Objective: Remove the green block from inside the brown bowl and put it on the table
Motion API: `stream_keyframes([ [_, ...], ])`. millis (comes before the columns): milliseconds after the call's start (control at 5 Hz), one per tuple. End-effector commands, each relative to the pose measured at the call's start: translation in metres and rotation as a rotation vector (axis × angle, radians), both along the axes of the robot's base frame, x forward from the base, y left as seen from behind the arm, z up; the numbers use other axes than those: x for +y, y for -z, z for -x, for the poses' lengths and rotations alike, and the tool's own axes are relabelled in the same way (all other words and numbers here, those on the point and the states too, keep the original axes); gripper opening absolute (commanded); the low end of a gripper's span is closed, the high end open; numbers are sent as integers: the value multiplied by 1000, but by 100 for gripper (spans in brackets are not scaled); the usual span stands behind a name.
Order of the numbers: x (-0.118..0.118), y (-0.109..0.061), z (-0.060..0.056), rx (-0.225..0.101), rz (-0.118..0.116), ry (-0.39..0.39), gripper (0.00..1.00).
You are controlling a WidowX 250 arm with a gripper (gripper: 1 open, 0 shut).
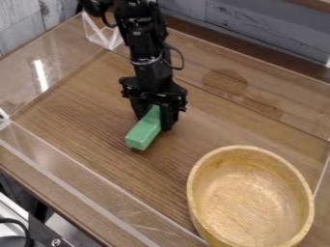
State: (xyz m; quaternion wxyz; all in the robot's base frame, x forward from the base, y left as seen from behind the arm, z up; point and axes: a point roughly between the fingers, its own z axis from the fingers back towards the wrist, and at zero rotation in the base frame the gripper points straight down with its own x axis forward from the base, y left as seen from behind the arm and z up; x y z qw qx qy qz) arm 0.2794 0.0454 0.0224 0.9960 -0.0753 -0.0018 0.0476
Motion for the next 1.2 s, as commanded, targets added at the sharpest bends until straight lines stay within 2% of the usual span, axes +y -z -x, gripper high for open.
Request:
stream_keyframes([
  [0, -3, -13, -12, -42, -4, 18, 0],
  [1000, -21, -17, -8, 28, 35, 65, 0],
])
